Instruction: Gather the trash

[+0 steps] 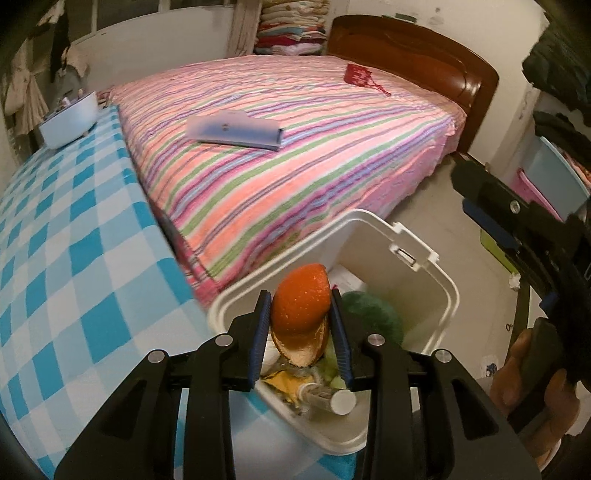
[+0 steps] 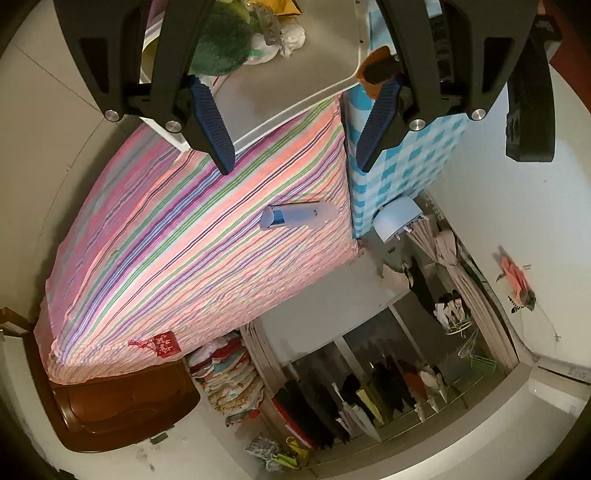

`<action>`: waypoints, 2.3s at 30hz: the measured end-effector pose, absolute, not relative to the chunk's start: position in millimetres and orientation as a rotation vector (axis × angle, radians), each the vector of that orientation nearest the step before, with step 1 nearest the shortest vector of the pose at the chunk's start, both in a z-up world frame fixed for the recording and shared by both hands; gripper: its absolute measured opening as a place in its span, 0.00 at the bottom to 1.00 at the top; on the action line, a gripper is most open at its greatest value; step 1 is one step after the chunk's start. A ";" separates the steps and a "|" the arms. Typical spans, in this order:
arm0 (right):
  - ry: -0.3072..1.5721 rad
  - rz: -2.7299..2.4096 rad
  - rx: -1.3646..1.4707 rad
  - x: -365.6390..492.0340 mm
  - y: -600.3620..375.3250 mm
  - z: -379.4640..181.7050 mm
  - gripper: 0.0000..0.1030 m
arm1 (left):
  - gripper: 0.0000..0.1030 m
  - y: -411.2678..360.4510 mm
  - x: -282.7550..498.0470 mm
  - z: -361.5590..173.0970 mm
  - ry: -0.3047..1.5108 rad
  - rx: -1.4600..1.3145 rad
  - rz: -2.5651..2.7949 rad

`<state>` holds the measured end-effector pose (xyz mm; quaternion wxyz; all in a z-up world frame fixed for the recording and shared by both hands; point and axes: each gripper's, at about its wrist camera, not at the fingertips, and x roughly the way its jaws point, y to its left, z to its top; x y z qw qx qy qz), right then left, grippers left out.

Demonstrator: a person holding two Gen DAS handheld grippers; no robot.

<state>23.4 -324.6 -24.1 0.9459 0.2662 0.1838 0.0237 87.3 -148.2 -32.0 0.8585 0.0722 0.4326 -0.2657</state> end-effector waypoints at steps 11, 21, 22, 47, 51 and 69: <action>0.356 0.032 0.545 16.6 -327.2 -22.4 0.65 | 0.77 -145.8 75.3 -16.9 0.809 0.194 -0.553; 0.251 0.028 0.419 -15.8 -309.5 -11.6 0.65 | 0.85 -62.7 59.1 18.3 0.621 0.136 -0.260; 0.231 0.028 0.401 -22.1 -305.7 -9.5 0.65 | 0.87 -54.8 55.9 22.6 0.588 0.132 -0.219; 0.128 0.085 0.150 -47.2 -227.3 2.2 0.75 | 0.87 31.8 25.8 25.0 0.538 0.050 -0.041; 0.134 0.085 0.152 -47.1 -226.6 1.6 0.75 | 0.87 32.5 24.3 25.5 0.539 0.046 -0.036; 0.139 0.059 0.141 -46.1 -228.2 -2.3 0.75 | 0.87 25.0 25.8 21.7 0.558 0.069 -0.055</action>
